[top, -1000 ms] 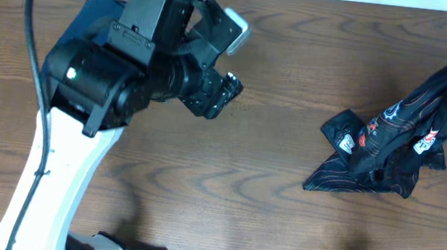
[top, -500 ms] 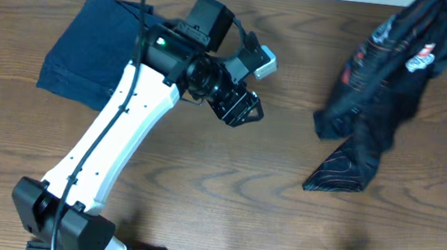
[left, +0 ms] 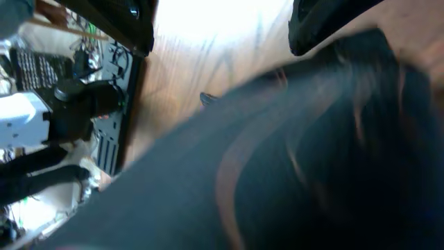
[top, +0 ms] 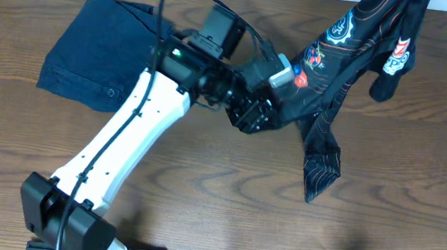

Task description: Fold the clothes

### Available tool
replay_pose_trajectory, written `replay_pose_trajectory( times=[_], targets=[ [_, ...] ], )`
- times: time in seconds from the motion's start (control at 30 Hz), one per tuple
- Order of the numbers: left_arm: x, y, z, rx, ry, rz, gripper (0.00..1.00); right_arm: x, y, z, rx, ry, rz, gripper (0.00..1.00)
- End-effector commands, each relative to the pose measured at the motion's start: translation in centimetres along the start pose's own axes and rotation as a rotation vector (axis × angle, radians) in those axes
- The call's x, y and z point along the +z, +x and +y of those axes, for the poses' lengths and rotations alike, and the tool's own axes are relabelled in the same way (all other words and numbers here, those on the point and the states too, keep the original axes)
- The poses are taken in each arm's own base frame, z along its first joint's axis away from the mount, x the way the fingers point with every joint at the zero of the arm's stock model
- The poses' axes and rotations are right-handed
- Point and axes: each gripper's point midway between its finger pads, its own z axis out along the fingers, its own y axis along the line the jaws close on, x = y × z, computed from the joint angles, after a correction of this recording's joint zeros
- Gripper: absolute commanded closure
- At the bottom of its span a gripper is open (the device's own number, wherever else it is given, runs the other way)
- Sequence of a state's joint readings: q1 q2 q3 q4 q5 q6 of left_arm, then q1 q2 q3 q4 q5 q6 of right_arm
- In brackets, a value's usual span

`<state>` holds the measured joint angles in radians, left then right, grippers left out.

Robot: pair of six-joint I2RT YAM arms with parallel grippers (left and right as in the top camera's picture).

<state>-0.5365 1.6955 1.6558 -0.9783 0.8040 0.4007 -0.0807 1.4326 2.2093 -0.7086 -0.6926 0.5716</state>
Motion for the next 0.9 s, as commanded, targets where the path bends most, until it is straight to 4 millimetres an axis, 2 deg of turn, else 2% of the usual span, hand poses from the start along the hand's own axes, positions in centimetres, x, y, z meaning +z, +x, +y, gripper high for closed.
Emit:
replay_pose_trajectory(
  times=[0.0, 0.23, 0.4, 0.53, 0.67, 0.77, 0.87],
  targets=[
    [0.8, 0.5, -0.6, 0.026, -0.001, 0.028, 0.36, -0.2, -0.9, 0.0, 0.027, 0.035, -0.047, 0.99],
    [0.8, 0.4, -0.9, 0.029, -0.04, 0.034, 0.37, 0.1, -1.4, -0.8, 0.076, 0.105, -0.101, 0.99],
    [-0.2, 0.5, 0.0, 0.037, -0.137, 0.043, 0.37, 0.4, -1.3, -0.6, 0.08, 0.119, -0.111, 0.99],
    [-0.8, 0.0, -1.8, 0.079, -0.124, 0.022, 0.37, 0.6, -0.8, -1.1, 0.097, 0.165, -0.111, 0.99],
    [0.4, -0.2, -3.5, 0.132, -0.148, 0.043, 0.38, 0.8, -0.4, -1.4, 0.106, 0.201, -0.115, 0.99],
    [1.7, 0.0, -3.1, 0.13, -0.263, 0.083, 0.38, 0.9, -0.3, -1.2, 0.107, 0.203, -0.116, 0.99],
    [2.1, -0.5, -2.5, 0.084, -0.385, 0.073, 0.38, 1.0, 0.3, -1.7, 0.118, 0.238, -0.107, 0.99]
  ],
)
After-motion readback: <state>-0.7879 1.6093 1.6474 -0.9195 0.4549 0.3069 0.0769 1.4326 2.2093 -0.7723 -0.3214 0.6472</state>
